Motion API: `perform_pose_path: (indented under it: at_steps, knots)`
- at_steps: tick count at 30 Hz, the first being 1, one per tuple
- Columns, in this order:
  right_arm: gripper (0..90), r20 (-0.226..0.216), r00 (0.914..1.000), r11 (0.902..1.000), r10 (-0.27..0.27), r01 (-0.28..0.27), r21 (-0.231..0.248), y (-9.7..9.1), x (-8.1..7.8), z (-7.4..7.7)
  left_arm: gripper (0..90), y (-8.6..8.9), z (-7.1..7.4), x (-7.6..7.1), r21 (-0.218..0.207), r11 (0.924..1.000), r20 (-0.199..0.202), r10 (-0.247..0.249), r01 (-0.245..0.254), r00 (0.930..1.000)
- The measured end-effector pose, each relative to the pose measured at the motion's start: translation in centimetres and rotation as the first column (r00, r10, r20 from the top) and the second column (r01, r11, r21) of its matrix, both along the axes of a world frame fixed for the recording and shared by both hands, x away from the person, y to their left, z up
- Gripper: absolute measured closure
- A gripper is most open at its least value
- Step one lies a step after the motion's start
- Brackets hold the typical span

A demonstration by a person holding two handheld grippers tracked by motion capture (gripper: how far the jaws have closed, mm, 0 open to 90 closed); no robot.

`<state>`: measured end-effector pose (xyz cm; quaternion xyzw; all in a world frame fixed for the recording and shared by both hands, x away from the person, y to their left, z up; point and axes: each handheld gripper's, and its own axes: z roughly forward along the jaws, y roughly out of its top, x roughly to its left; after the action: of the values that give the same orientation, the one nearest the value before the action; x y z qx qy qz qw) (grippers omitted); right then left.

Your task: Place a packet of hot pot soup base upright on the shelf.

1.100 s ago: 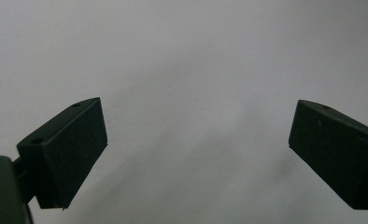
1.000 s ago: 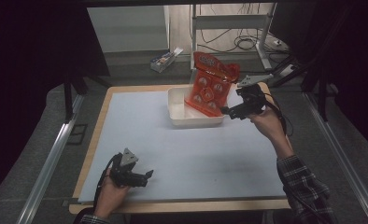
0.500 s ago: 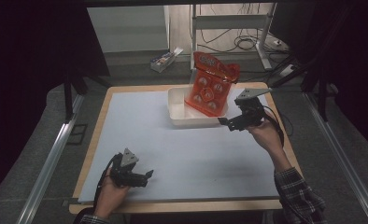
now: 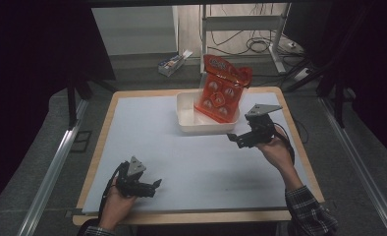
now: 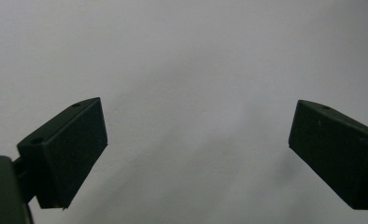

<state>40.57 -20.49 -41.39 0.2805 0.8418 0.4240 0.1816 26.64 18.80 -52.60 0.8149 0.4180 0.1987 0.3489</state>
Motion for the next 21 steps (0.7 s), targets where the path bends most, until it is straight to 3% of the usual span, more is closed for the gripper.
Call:
perform_pose_path:
  at_steps: [21]
  knots:
    - [0.0,-0.006,0.9997,0.9997,0.025,-0.025,-0.004,0.0,-3.1,-1.9,4.6,0.1,0.1,-0.1,-0.006,1.0,0.004,-0.001,0.001,1.0]
